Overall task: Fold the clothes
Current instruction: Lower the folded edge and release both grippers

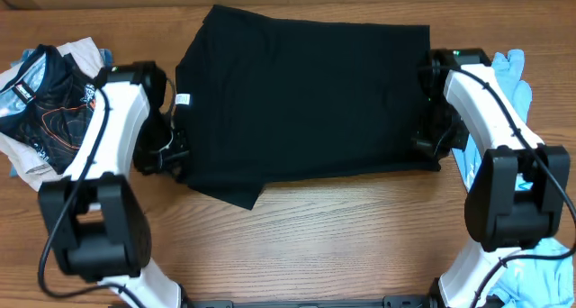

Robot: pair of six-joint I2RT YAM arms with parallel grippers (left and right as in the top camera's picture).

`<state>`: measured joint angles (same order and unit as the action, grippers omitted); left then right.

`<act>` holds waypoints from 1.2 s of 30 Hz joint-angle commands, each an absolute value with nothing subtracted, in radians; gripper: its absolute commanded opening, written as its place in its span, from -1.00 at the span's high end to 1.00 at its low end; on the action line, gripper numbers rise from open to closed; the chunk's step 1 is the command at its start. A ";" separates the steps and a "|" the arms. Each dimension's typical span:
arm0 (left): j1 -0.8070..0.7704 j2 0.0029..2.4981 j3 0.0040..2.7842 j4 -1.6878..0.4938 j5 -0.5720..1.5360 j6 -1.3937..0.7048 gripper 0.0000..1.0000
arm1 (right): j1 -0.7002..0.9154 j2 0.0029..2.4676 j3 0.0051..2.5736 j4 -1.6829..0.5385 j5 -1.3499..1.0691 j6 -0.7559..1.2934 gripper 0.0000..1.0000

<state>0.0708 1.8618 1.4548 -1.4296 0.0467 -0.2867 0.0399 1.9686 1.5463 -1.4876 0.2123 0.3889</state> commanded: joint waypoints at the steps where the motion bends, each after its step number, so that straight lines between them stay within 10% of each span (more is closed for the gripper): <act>1: 0.091 1.726 1.349 -1.398 0.015 -0.315 0.91 | 0.036 1.866 1.485 -1.468 0.184 0.402 0.92; 15: 0.093 1.299 1.133 -1.342 0.011 -0.341 0.92 | 0.036 1.619 1.374 -1.488 0.178 0.466 0.92; 36: 0.090 1.375 1.133 -1.005 0.144 -0.405 0.92 | 0.036 1.616 1.374 -1.289 0.091 0.303 0.71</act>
<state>0.0875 1.3235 1.1358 -1.0283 0.0742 -0.3866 0.0399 1.6005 1.3792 -1.3174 0.1074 0.3340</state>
